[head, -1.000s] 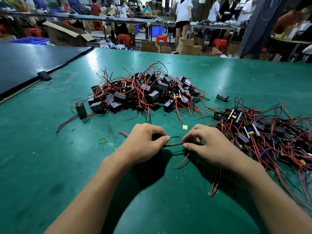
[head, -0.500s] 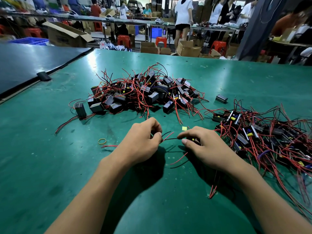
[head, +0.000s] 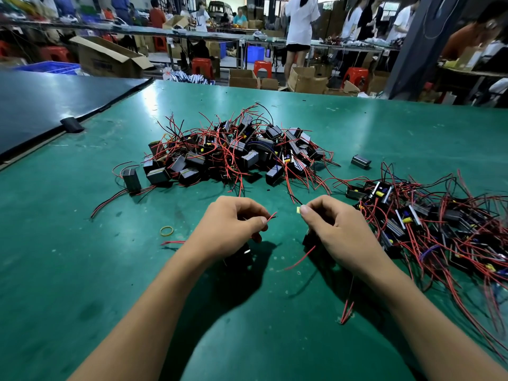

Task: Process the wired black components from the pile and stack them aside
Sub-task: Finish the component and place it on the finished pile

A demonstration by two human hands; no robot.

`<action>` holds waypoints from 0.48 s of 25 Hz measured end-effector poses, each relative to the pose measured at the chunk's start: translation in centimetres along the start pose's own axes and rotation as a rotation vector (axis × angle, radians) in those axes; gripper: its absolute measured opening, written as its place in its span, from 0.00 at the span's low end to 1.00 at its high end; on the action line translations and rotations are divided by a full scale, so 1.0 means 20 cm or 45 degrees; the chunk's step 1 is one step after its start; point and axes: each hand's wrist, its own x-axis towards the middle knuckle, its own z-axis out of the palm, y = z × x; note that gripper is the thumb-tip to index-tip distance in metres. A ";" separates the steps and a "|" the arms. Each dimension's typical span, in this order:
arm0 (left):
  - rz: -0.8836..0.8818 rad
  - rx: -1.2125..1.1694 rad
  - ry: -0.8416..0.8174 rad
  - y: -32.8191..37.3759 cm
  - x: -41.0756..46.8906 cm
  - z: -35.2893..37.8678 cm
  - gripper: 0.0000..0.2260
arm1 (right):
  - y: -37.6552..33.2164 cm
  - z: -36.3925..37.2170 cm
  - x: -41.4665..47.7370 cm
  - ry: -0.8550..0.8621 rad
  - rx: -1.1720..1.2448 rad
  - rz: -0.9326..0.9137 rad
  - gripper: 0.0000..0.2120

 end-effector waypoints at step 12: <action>0.028 -0.030 -0.002 0.00 -0.01 0.01 0.07 | 0.01 0.05 -0.02 -0.163 0.039 -0.017 0.05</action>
